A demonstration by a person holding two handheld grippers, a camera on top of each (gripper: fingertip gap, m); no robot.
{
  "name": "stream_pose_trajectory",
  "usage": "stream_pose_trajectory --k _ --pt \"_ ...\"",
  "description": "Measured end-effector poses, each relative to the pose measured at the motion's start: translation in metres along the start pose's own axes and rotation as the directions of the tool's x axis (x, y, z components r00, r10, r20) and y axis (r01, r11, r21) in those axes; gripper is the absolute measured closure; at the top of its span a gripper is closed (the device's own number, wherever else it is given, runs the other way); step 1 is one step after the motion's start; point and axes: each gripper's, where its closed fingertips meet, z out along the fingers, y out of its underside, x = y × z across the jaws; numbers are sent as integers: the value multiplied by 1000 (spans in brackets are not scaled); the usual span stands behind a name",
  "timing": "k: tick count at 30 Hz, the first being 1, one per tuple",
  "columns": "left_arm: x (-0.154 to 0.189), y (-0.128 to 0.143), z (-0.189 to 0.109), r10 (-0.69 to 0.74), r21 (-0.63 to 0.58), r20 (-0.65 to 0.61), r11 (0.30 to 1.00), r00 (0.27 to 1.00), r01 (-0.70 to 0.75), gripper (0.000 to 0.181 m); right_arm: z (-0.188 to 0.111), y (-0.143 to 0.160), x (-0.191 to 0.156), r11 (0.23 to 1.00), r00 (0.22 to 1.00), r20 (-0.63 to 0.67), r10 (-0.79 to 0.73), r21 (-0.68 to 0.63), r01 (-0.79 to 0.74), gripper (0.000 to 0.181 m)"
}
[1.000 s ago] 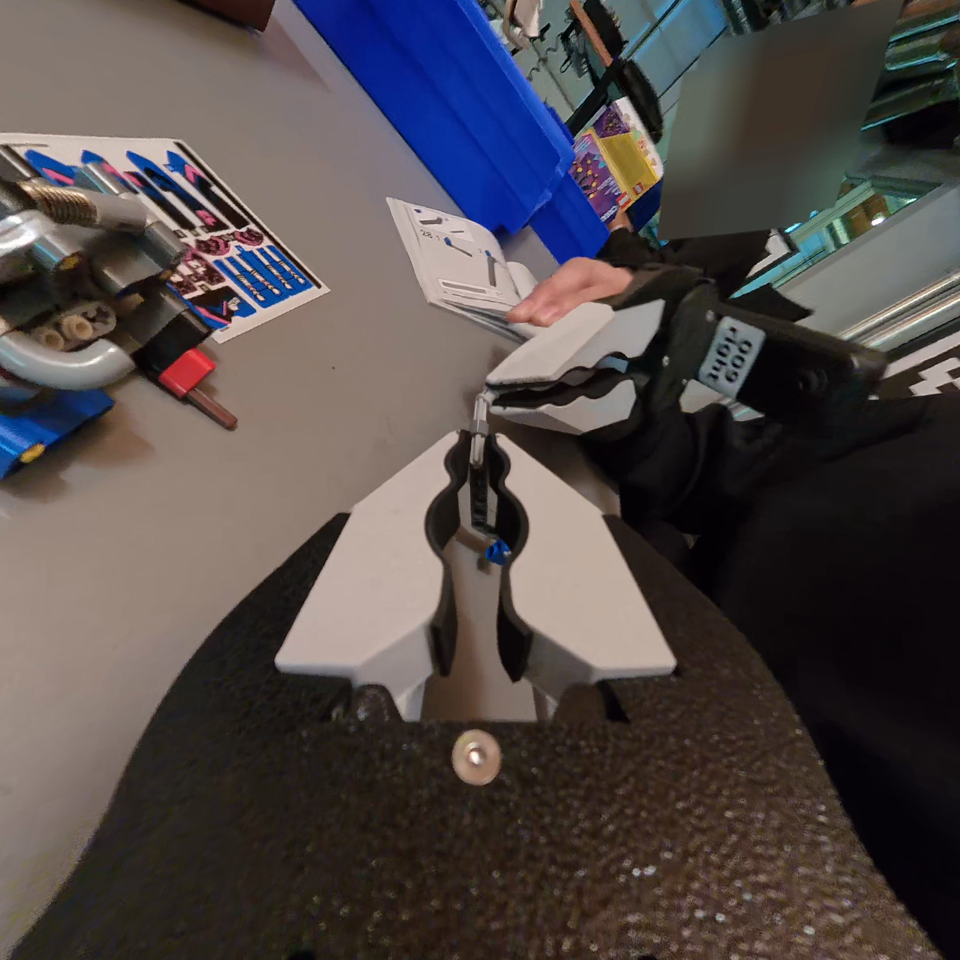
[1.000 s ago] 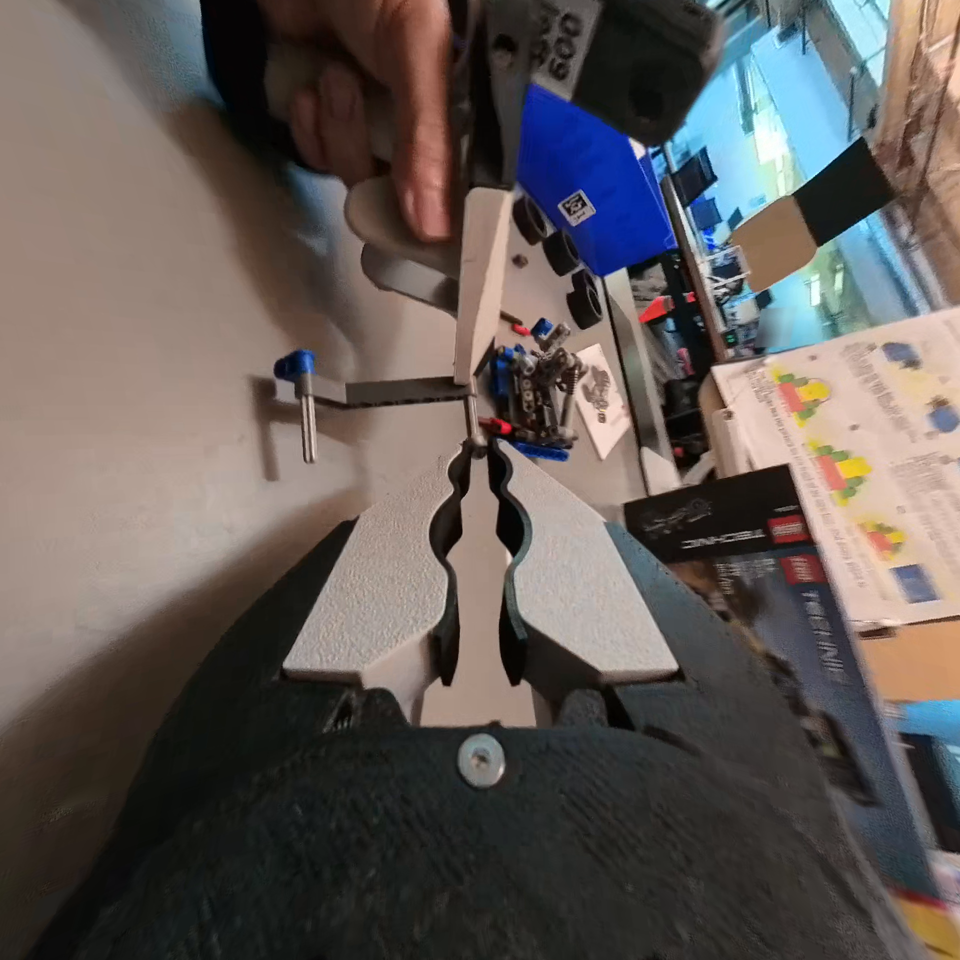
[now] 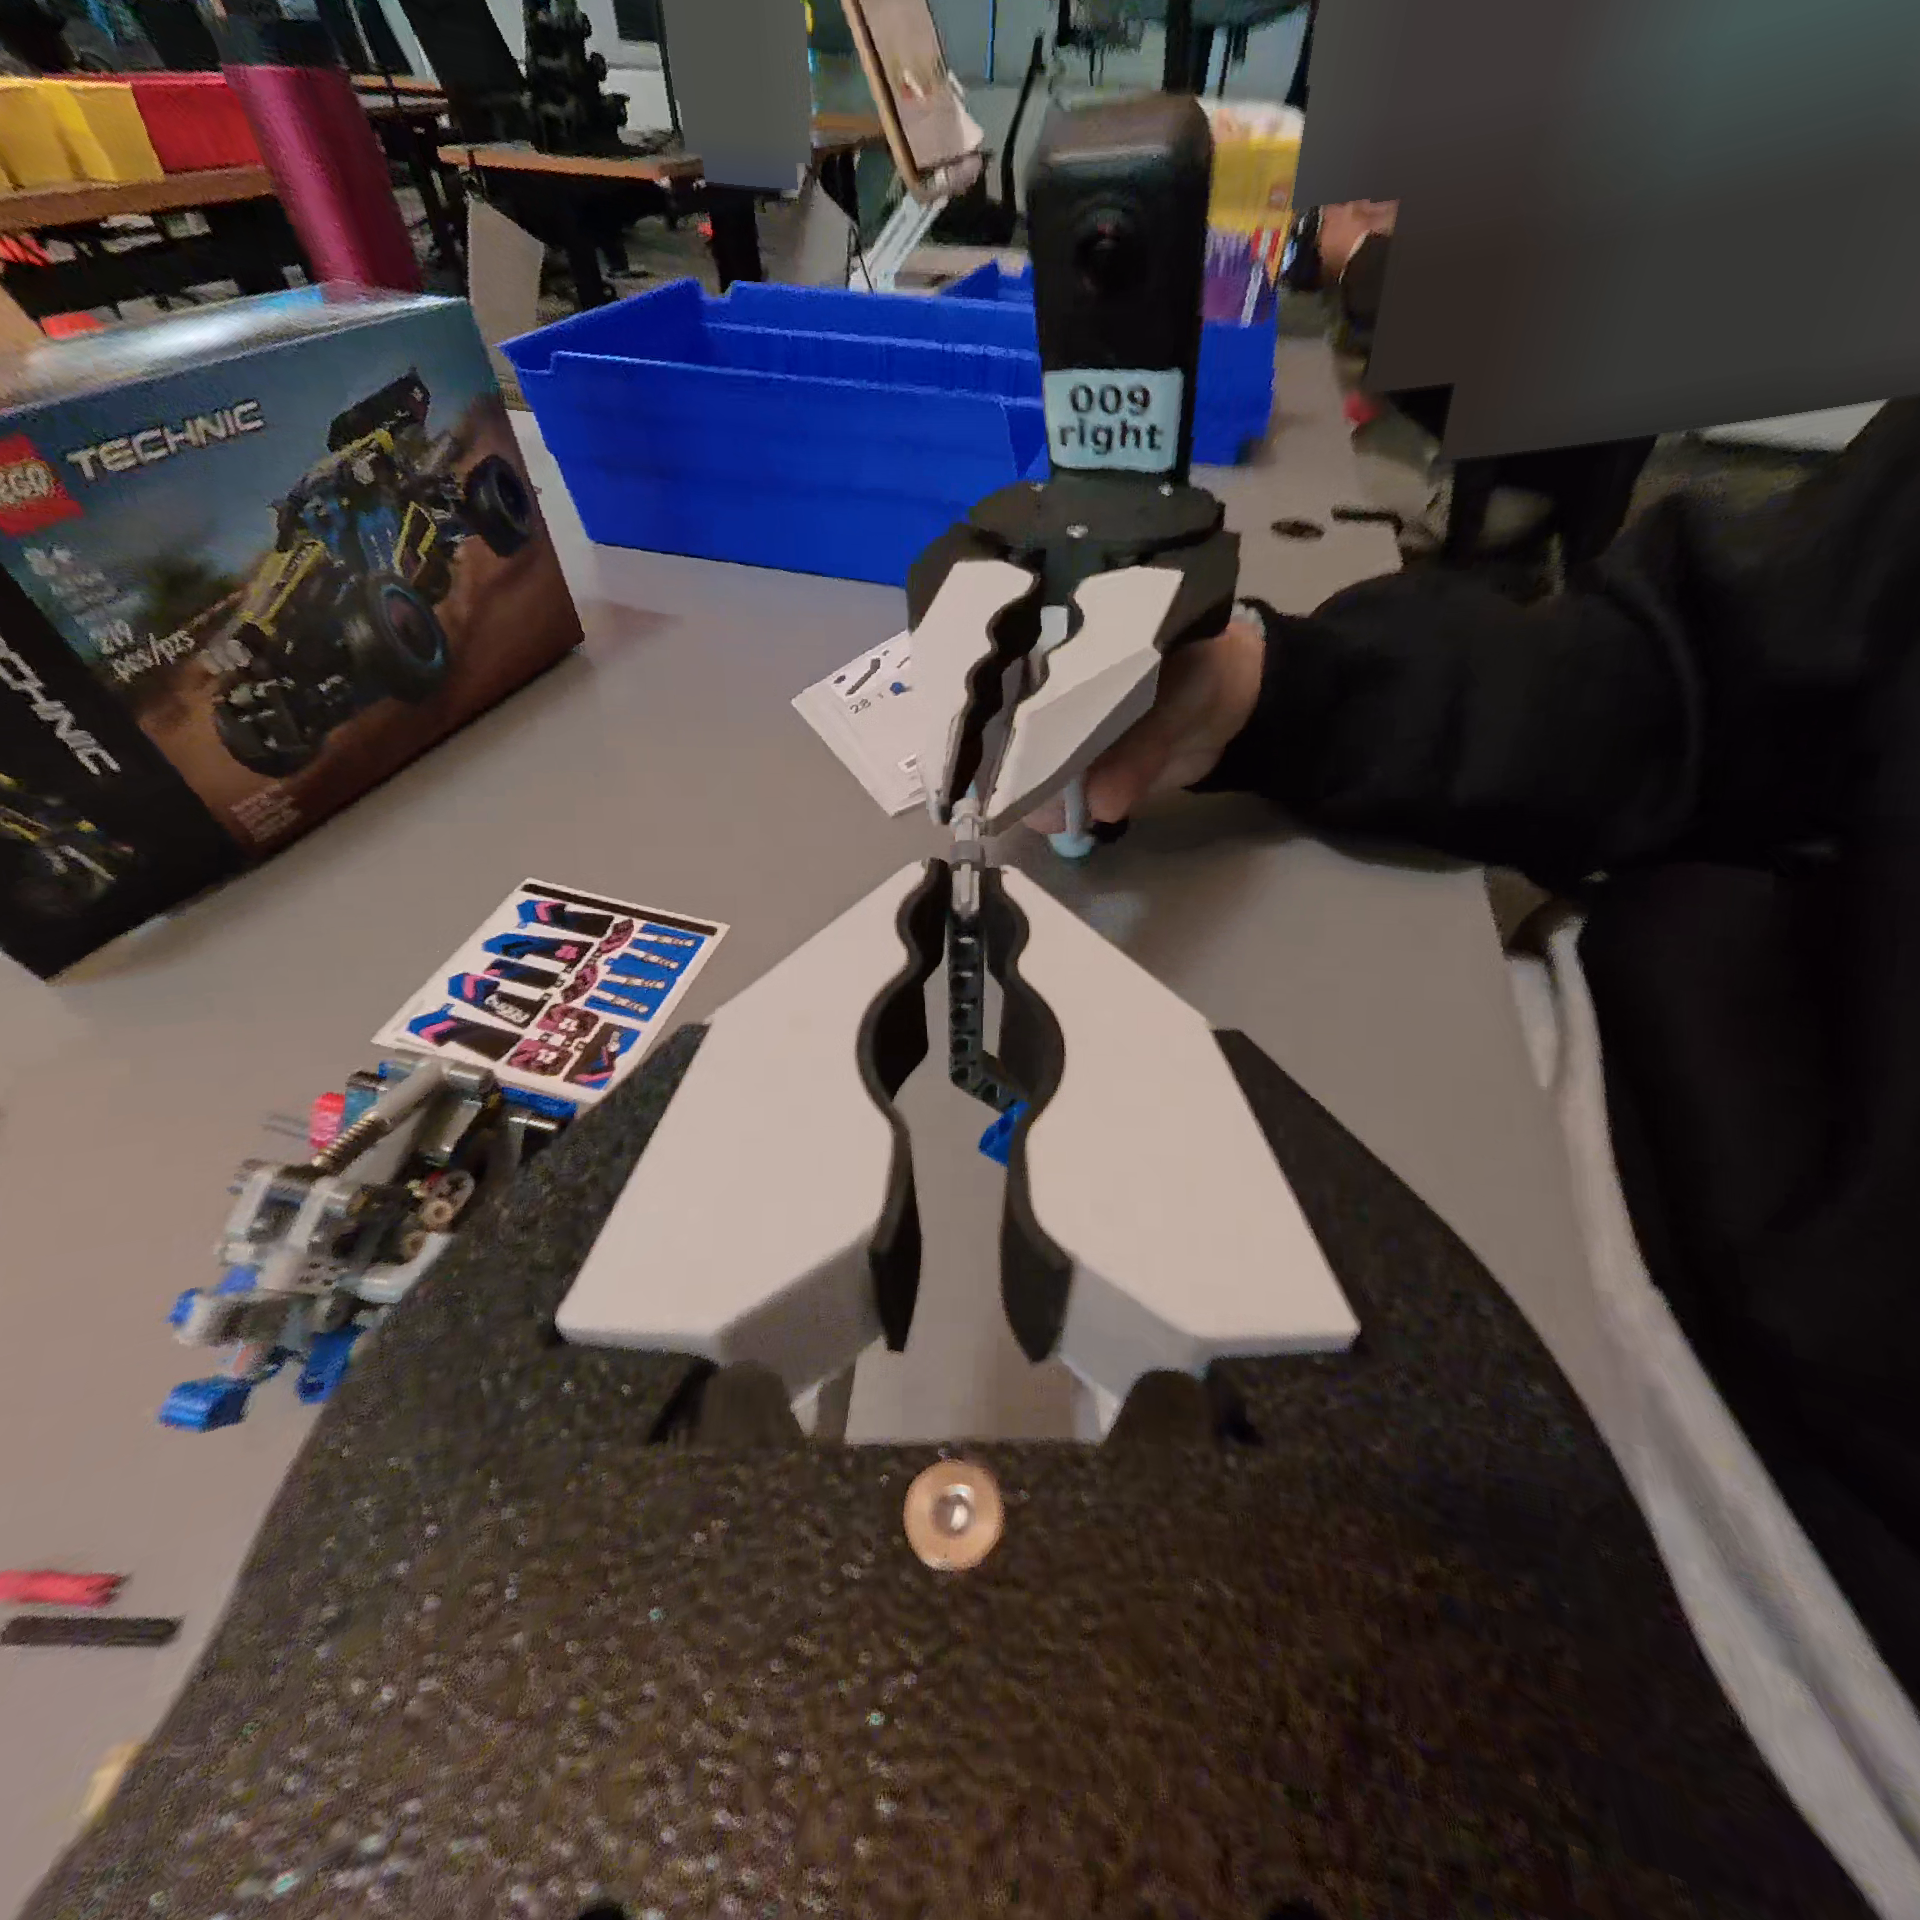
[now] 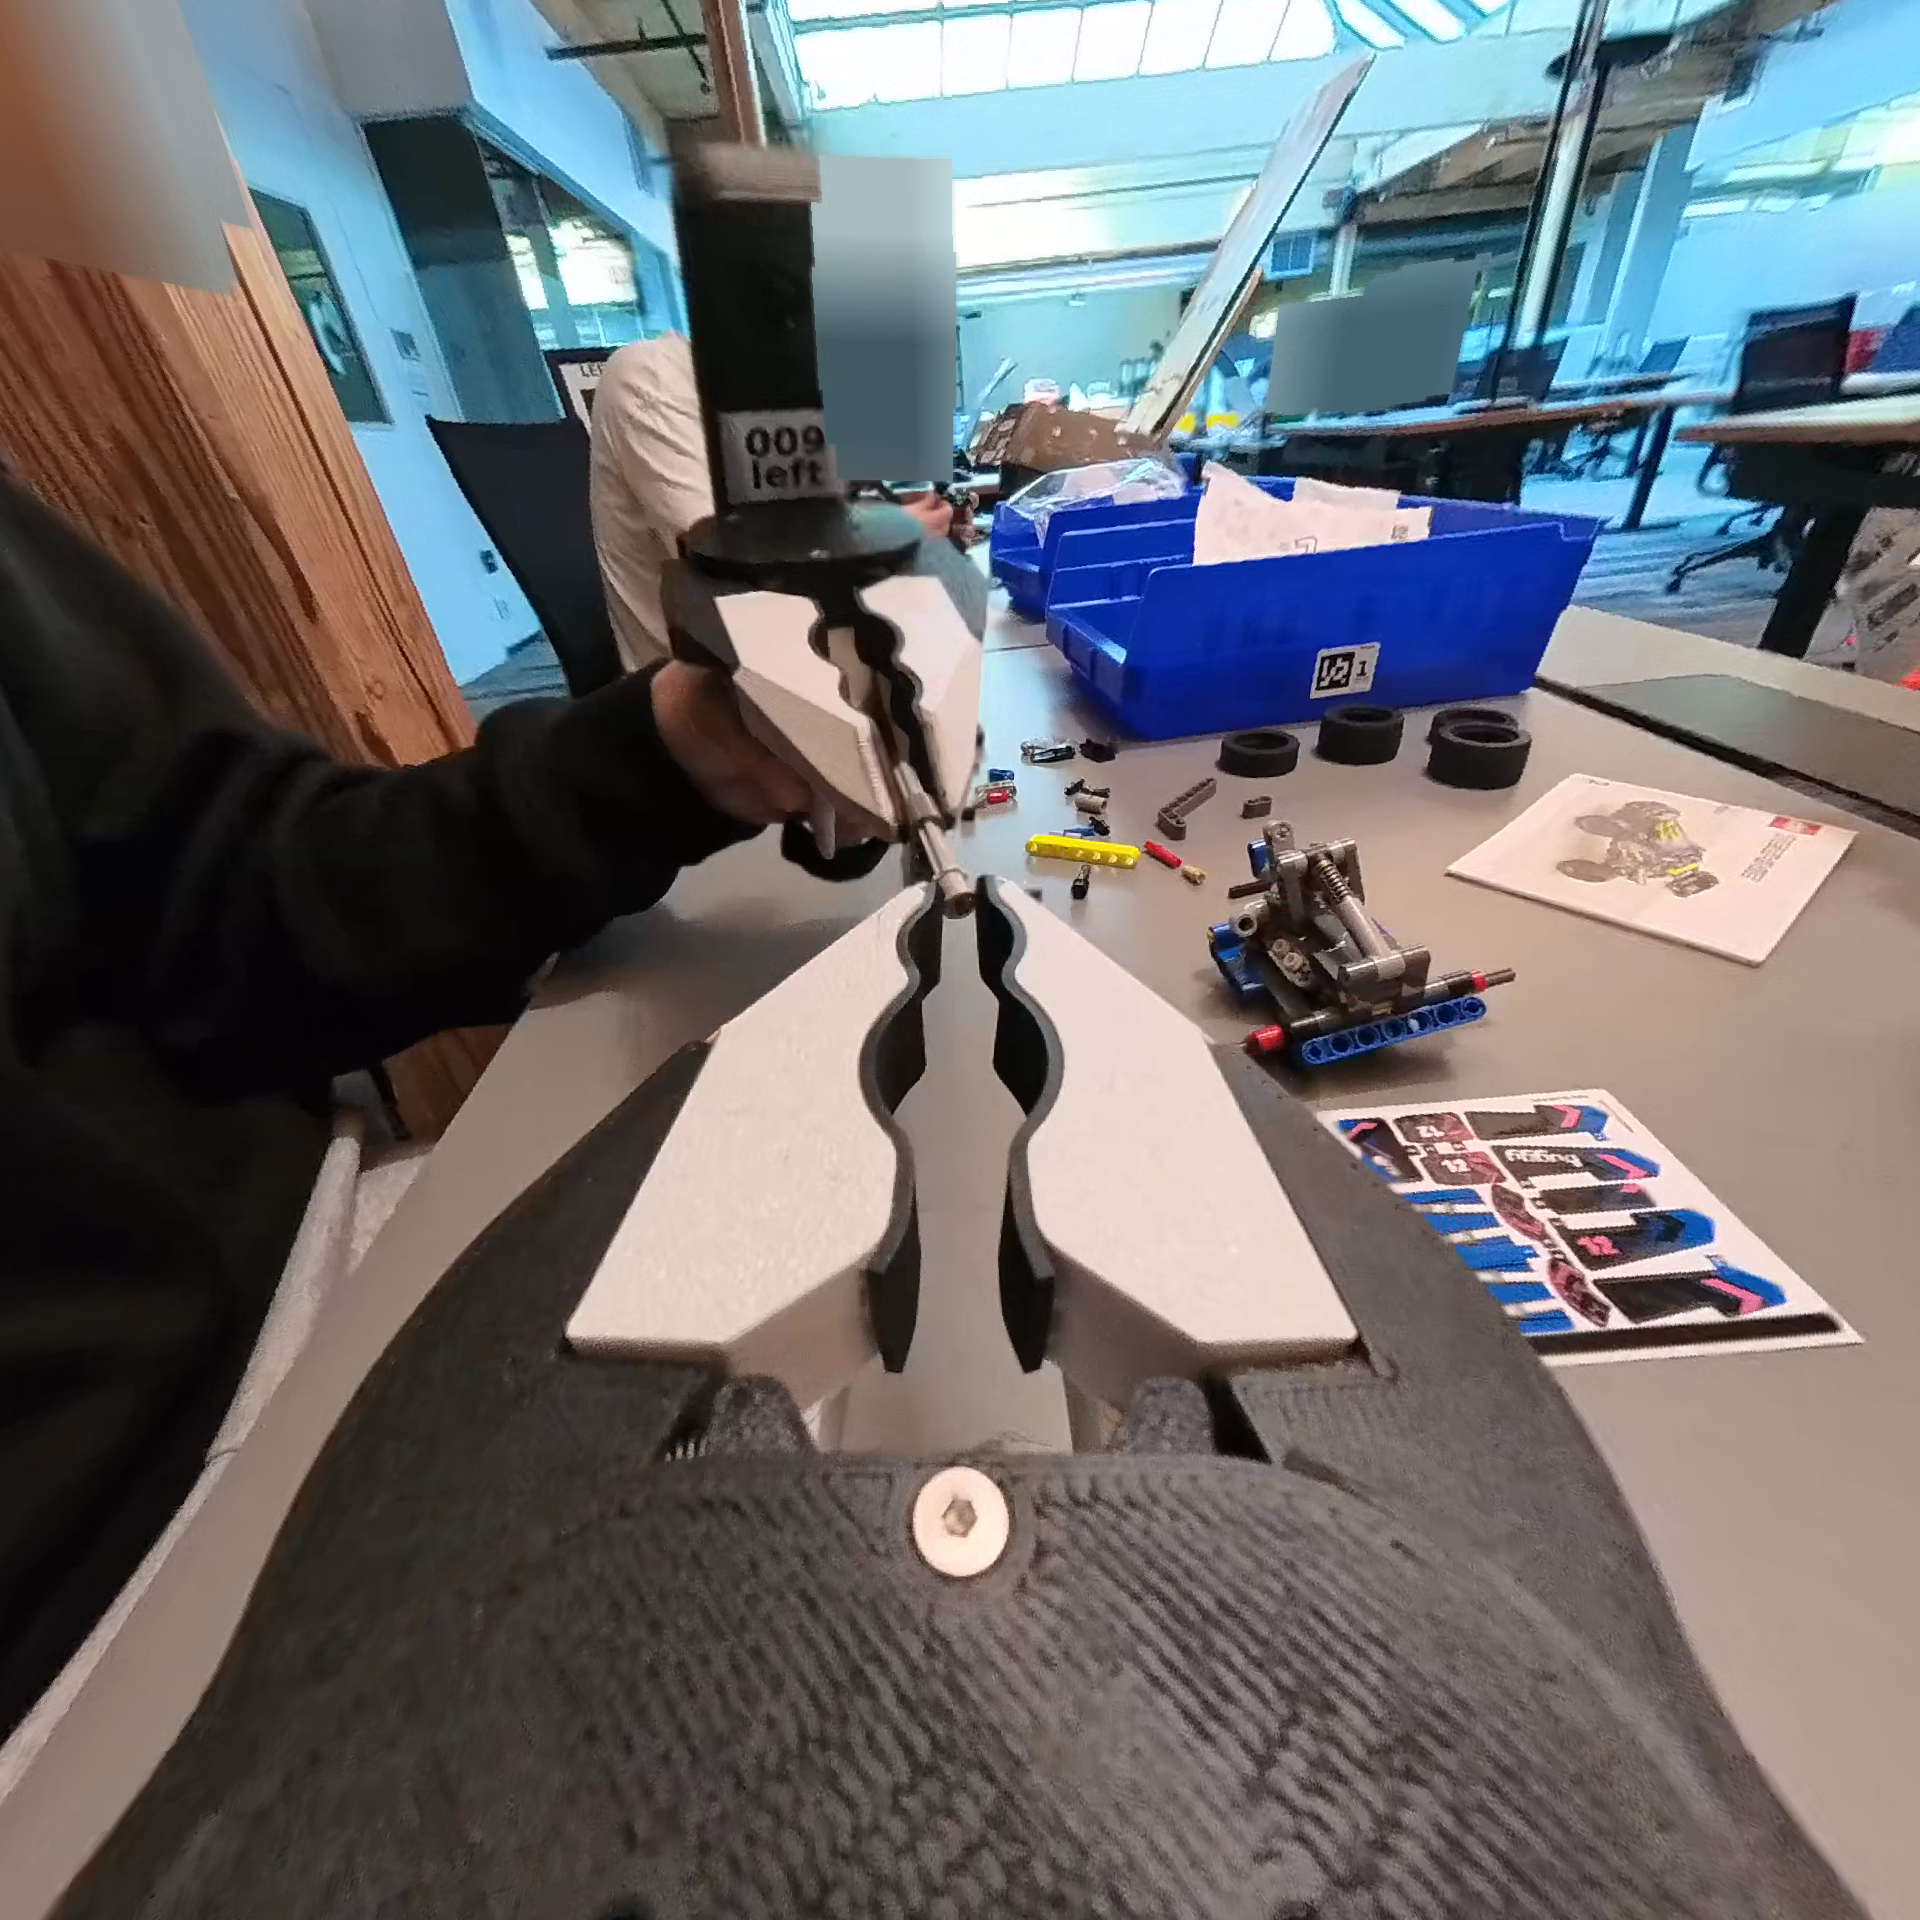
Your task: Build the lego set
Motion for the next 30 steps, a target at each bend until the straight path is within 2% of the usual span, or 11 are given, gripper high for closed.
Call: stream_pose_trajectory --k 2,5,10,15,19,21,28,30 --pt "0 0 0 64 -22 29 998 998 -63 177 0 -1 -2 1000 999 22 27 5 -27 177" --pt "0 0 0 54 -33 31 998 998 -53 177 0 -1 -1 1000 1000 12 17 11 -17 177" --pt "-3 10 3 25 -27 11 999 1000 -25 177 1 5 2 991 991 -48 -125 -49 123 176" --pt "-7 26 8 82 -15 3 996 997 -82 177 2 24 7 948 959 -70 -274 -187 257 176" --pt "-7 29 9 83 11 -8 997 997 -82 176 3 30 10 937 955 -82 -286 -234 260 176" --pt "-8 27 7 63 22 0 998 998 -63 170 4 33 10 932 955 -77 -286 -254 258 176" --pt "-10 41 -3 42 -88 -5 995 999 -43 170 6 37 9 919 949 -75 -305 -283 273 176" --pt "-9 41 -3 41 -85 -11 996 999 -42 176 6 38 10 919 949 -76 -305 -285 272 176"
